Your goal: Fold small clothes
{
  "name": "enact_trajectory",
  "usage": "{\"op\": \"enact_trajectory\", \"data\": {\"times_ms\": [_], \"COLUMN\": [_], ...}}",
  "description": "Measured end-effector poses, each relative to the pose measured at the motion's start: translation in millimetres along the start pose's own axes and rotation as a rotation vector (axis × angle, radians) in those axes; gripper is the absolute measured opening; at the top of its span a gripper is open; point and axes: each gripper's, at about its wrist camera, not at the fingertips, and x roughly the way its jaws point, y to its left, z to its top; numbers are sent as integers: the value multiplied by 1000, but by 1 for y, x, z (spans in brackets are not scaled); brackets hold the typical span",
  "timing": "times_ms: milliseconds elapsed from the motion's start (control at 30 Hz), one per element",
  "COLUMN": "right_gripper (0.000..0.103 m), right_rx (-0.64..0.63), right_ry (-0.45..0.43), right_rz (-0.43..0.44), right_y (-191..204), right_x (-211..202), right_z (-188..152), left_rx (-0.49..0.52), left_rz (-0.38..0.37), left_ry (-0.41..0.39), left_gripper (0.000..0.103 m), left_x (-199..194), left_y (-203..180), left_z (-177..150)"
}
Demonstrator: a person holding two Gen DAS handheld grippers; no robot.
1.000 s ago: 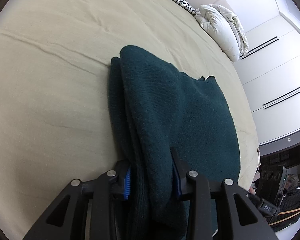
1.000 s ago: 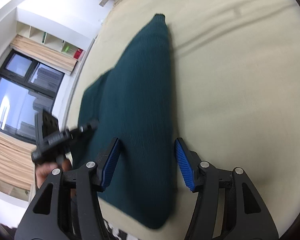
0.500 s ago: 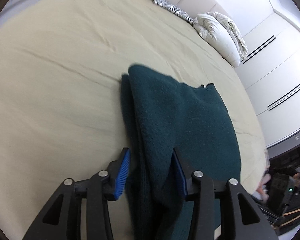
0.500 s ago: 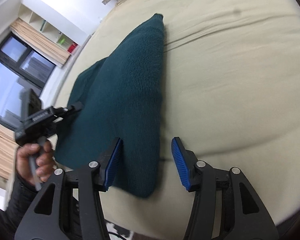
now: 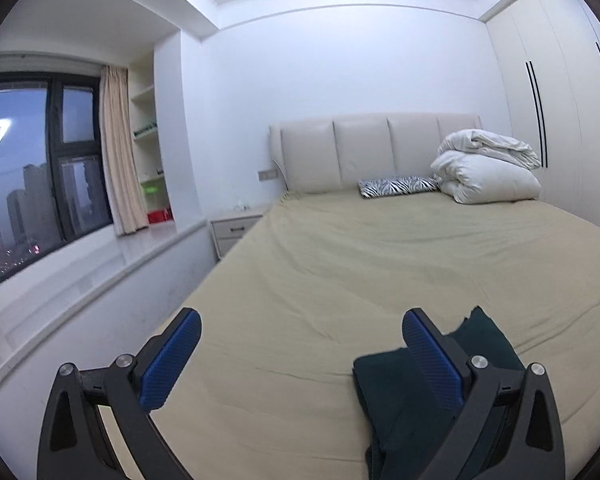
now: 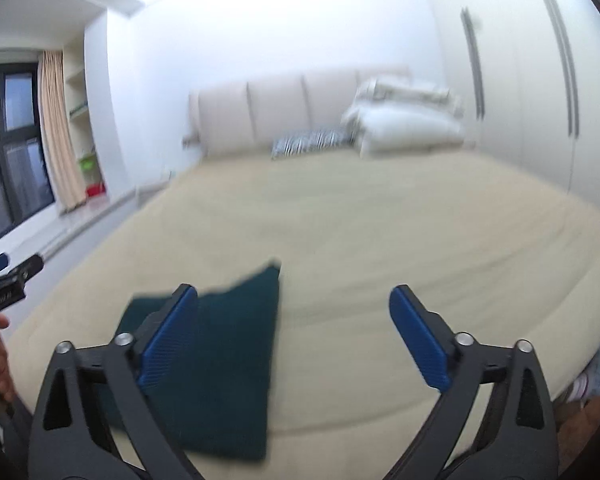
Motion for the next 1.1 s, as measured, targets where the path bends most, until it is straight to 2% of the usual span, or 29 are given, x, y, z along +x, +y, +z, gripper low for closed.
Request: {"op": "enact_trajectory", "data": {"times_ms": [67, 133, 267, 333, 467, 533, 567, 767, 900, 1000, 1100], "right_gripper": [101, 103, 103, 103, 103, 103, 103, 103, 103, 103, 103], "right_rx": [-32, -30, -20, -30, -81, -103, -103, -54, -72, -91, -48], "right_ry": [-86, -145, -192, -197, -163, -140, -127, 36, 161, 324, 493], "right_rz": [-33, -7, 3, 16, 72, 89, 102, 181, 122, 67, 43], "right_y": [4, 5, 10, 15, 36, 43, 43, 59, 63, 66, 63], "right_x": [-18, -34, -52, -56, -56, -53, -50, -23, 8, 40, 73], "right_z": [15, 30, 51, 55, 57, 57, 57, 53, 33, 7, -21], "left_rx": [-7, -30, -40, -43, -10, 6, -2, -29, -62, -50, -54], "left_rz": [20, -8, -115, -142, -91, -42, -42, -50, -89, -75, -80], "left_ry": [-24, -32, -31, -23, 7, 60, 88, 332, 460, 517, 550], "left_gripper": [103, 103, 103, 103, 103, 103, 103, 103, 103, 103, 103], "left_x": [-13, -23, -35, -40, -45, -37, -33, 6, 27, 35, 40], "left_y": [4, 7, 8, 7, 5, 2, 2, -8, -14, -17, -16], "left_z": [13, 30, 49, 53, 46, 39, 34, -12, -42, -57, -65]}}
